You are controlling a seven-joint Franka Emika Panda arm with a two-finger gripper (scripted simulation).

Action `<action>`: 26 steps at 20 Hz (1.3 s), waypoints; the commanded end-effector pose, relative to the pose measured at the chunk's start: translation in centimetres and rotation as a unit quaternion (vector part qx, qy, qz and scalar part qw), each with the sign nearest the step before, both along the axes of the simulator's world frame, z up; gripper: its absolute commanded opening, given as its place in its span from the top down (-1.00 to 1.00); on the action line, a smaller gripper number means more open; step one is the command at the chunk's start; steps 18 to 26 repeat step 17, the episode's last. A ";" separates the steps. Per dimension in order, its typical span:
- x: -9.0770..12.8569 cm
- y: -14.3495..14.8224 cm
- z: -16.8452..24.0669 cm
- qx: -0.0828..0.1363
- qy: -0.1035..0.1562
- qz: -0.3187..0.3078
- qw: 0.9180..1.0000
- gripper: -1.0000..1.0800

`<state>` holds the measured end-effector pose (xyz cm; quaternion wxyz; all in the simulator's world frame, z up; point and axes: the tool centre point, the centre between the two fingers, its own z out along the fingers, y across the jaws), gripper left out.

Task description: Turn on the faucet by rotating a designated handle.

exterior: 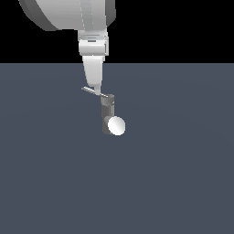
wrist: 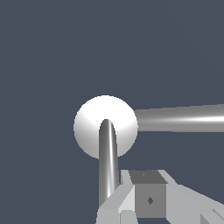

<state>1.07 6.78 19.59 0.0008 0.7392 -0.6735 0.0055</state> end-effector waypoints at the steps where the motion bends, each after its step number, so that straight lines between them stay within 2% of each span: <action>1: 1.1 2.0 -0.7 0.004 -0.003 0.014 1.000 1.00; 16: 4.5 5.7 -1.4 0.004 0.003 0.035 0.999 1.00; 26: 4.5 5.7 -1.4 0.004 0.003 0.035 0.999 1.00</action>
